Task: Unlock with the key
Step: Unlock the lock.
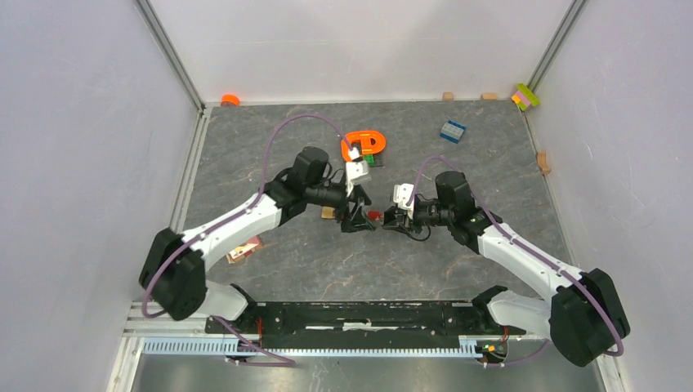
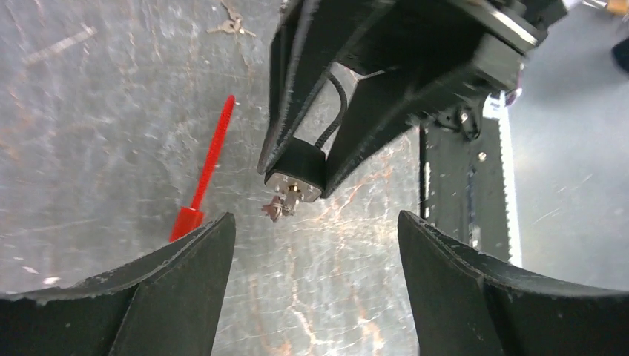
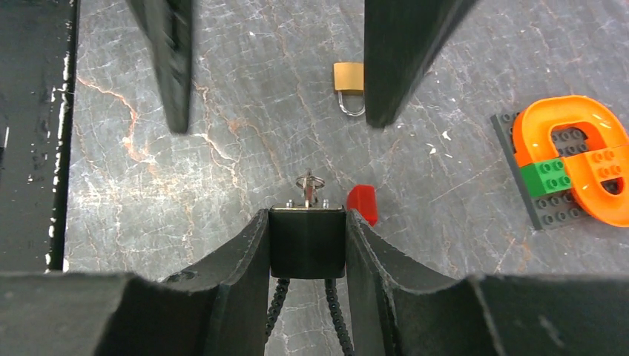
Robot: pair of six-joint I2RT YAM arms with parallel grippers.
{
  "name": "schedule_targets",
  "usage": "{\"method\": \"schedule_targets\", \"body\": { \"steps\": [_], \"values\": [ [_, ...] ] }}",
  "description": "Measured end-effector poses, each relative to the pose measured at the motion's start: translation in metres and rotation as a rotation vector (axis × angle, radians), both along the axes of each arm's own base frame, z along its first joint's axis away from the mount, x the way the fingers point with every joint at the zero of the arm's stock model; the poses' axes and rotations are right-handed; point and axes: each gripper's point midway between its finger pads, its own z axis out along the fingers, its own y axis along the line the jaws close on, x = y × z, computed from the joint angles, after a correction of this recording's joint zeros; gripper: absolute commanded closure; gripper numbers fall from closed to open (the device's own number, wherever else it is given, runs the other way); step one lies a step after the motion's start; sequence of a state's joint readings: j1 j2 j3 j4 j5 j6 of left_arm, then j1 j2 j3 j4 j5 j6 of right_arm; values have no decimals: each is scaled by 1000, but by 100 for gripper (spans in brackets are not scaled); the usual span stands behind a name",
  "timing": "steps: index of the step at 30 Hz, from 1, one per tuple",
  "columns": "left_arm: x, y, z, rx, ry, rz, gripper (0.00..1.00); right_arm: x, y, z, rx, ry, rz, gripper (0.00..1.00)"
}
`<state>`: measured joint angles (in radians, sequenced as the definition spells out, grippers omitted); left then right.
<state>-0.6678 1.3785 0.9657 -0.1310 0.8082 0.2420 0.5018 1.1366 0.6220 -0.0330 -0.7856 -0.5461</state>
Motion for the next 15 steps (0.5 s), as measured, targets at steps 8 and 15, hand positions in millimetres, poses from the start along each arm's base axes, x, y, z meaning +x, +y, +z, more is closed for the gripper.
{"method": "schedule_targets", "body": {
  "steps": [8, 15],
  "values": [
    [5, -23, -35, 53, 460, 127, 26, 4, -1, 3, -15, -47, -19, 100],
    [9, -35, -39, 52, 669, 177, 32, 9, -4, 4, -28, -73, -42, 100]
  ]
}}
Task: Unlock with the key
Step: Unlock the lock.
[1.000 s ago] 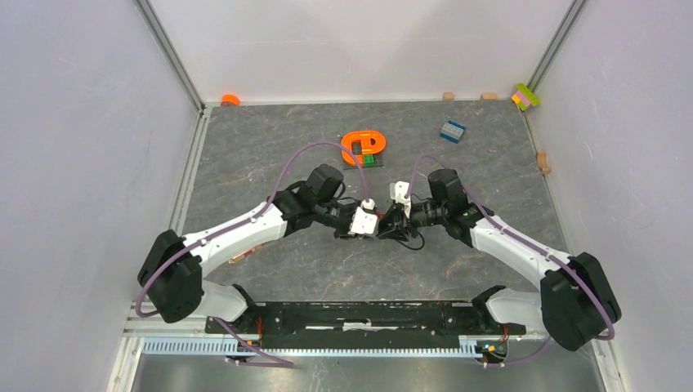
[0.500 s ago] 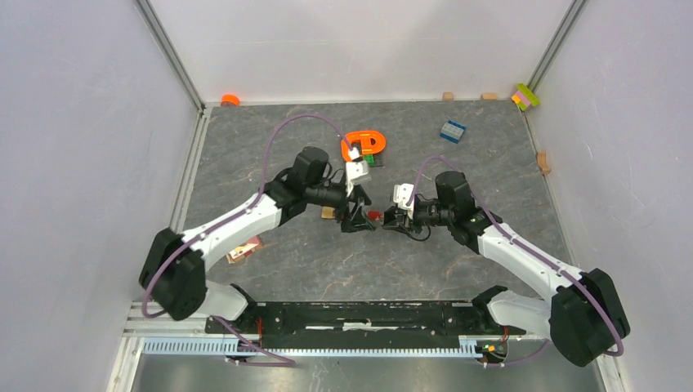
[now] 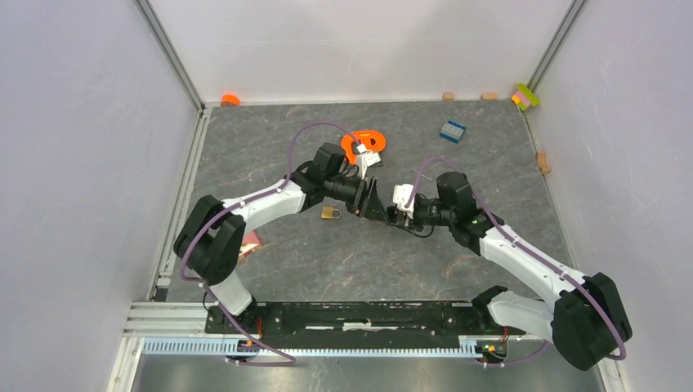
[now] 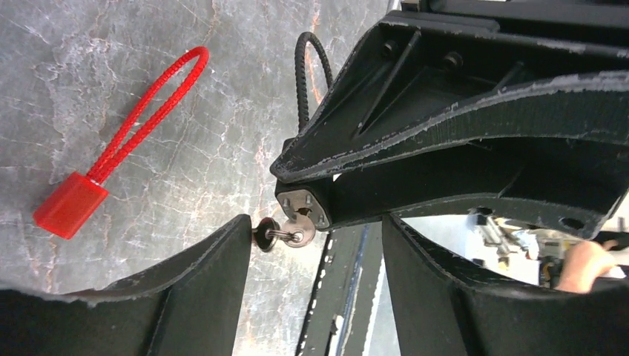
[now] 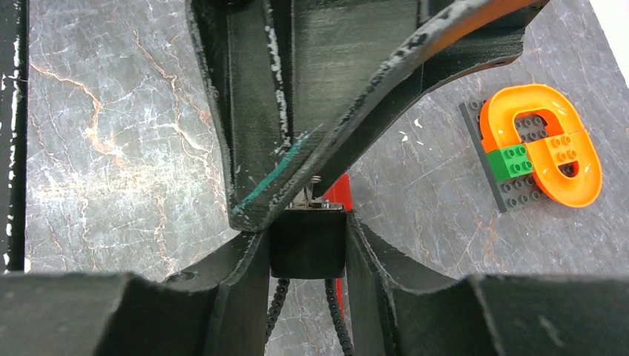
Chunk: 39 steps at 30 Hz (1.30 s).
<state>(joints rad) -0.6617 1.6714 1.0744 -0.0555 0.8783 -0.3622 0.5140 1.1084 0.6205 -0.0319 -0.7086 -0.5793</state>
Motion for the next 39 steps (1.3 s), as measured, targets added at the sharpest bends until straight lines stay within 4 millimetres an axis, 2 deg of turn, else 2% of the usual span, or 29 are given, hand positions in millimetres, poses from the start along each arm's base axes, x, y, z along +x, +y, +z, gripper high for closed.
{"method": "schedule_targets", "body": {
  "steps": [9, 16, 23, 27, 28, 29, 30, 32, 36, 39],
  "values": [
    [8, -11, -1, -25, 102, 38, 41, -2, -2, -6, -13, 8, -5, 100],
    [11, -14, -9, -24, 133, 51, 54, -2, -2, -2, -5, -3, -5, 100],
    [11, -21, -6, -51, 176, 52, 76, 2, -4, -3, -9, -1, -30, 100],
    [14, -24, -9, -65, 217, 56, 95, 5, -7, -5, -22, 7, -62, 98],
    [14, -25, -10, -69, 224, 54, 98, 5, -8, -6, -26, 12, -68, 95],
    [14, -26, -11, -72, 230, 52, 98, 6, -8, -7, -28, 15, -74, 84],
    [14, -26, -11, -75, 233, 51, 98, 6, -9, -8, -30, 18, -80, 65],
    [15, -27, -11, -86, 232, 44, 98, 7, -10, -8, -33, 17, -87, 45],
    [17, -26, -7, -104, 217, 33, 98, 11, -12, -2, -31, -18, -105, 31],
    [20, -21, -7, -104, 162, 21, 98, 14, -17, 11, -20, -70, -123, 27]
  ]
}}
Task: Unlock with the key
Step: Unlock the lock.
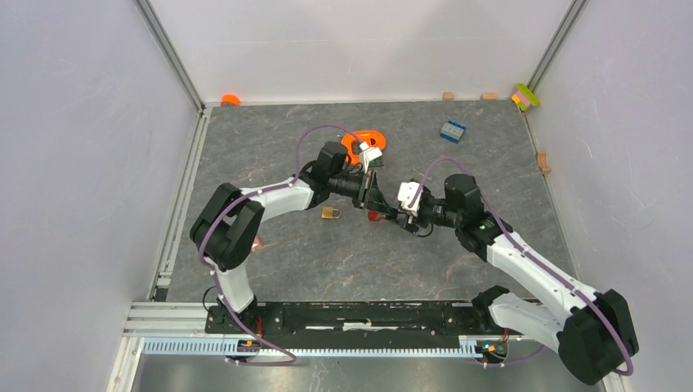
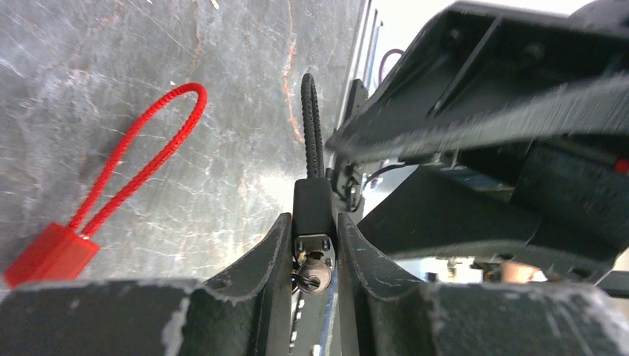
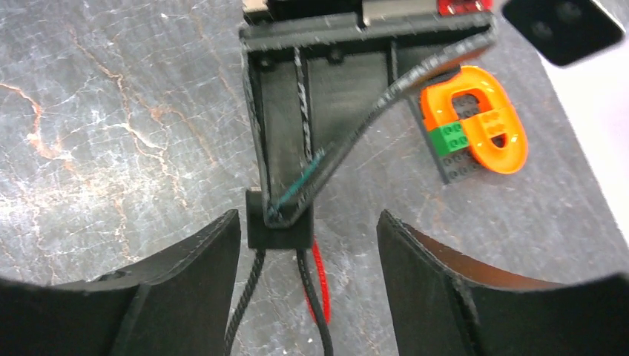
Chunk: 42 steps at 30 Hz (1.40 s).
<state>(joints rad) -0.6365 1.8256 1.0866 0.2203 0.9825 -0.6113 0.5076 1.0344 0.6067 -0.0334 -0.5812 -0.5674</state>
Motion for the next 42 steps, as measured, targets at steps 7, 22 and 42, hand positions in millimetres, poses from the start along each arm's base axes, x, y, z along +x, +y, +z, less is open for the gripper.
{"method": "schedule_targets", "body": {
  "steps": [7, 22, 42],
  "values": [
    [3, 24, 13, 21, -232, -58, 98, 0, -14, 11, -19, -57, -20, 41],
    [-17, 43, 18, 14, -400, -193, 98, -15, -7, -2, -80, 6, 86, 47],
    [-3, 33, 18, -7, -313, -46, 98, -17, 14, -28, -113, 90, 100, 40]
  ]
}}
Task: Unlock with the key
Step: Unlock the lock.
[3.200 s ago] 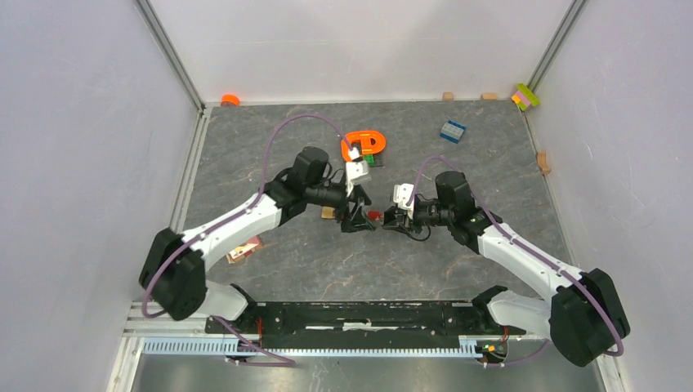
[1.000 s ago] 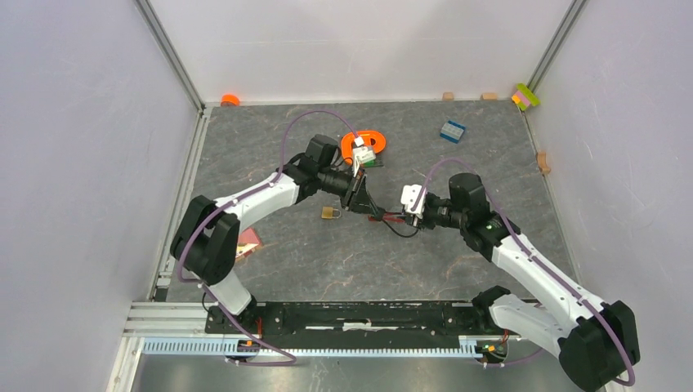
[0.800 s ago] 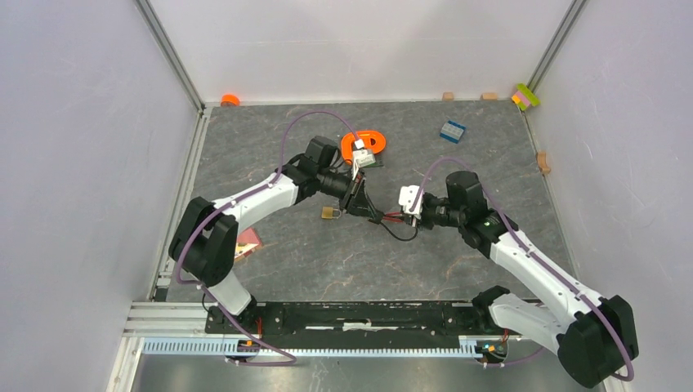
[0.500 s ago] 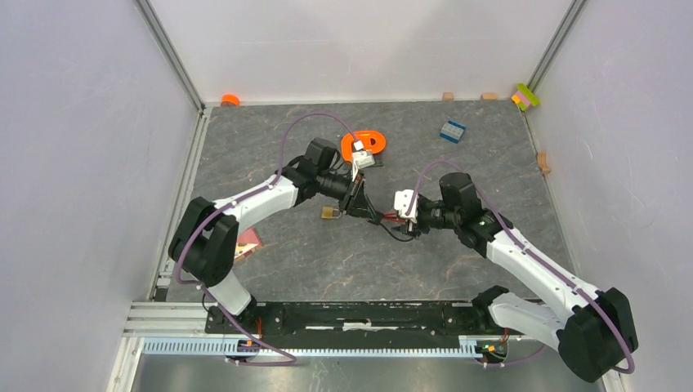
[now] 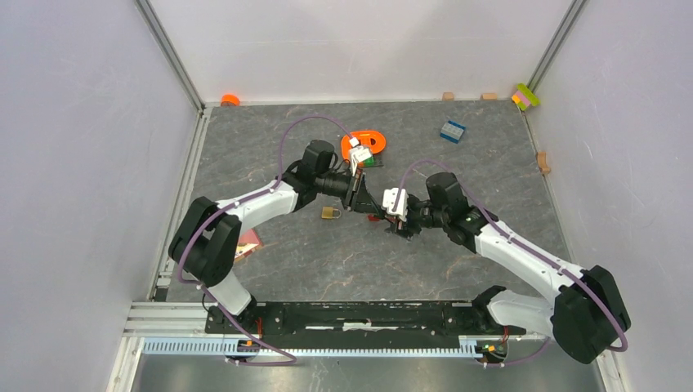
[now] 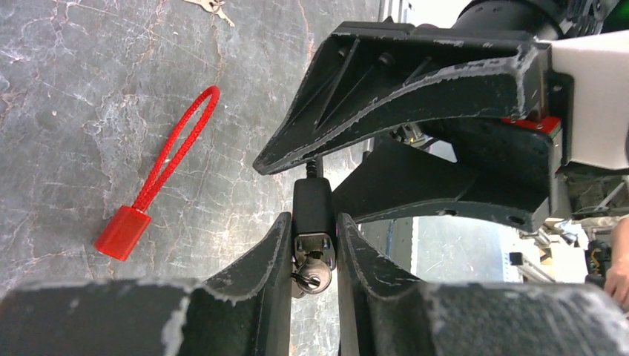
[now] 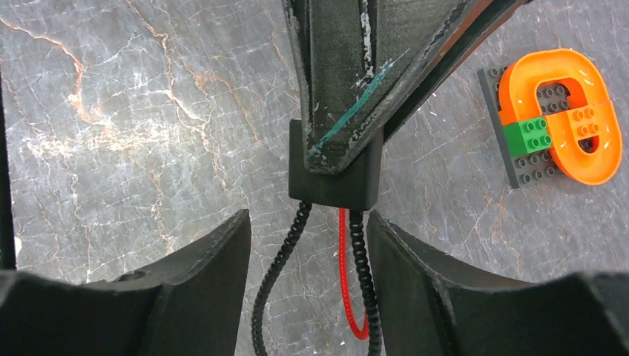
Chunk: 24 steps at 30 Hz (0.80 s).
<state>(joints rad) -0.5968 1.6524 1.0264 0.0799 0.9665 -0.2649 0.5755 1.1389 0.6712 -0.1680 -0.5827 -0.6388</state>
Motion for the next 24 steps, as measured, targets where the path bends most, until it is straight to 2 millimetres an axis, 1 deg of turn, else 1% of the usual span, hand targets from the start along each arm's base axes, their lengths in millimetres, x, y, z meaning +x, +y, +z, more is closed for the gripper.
{"method": "schedule_targets", "body": {
  "steps": [5, 8, 10, 13, 16, 20, 24],
  "values": [
    [0, -2, 4, -13, 50, 22, 98, 7, 2, -1, -16, -29, -28, 58],
    [1, -4, 6, -21, 95, 41, 98, 11, 1, -1, -34, -55, -51, 75],
    [3, -5, 5, -25, 134, 56, 98, 16, -2, -1, -51, -80, -75, 82],
    [7, -9, 1, -32, 184, 77, 98, 17, -7, -5, -76, -99, -97, 90],
    [8, -11, -3, -32, 221, 89, 98, 17, -11, -10, -99, -111, -111, 91],
    [12, -12, -5, -27, 233, 112, 98, 18, -15, -13, -121, -124, -126, 85],
    [14, -11, -8, -25, 243, 143, 98, 19, -16, -14, -127, -123, -133, 82]
  ]
}}
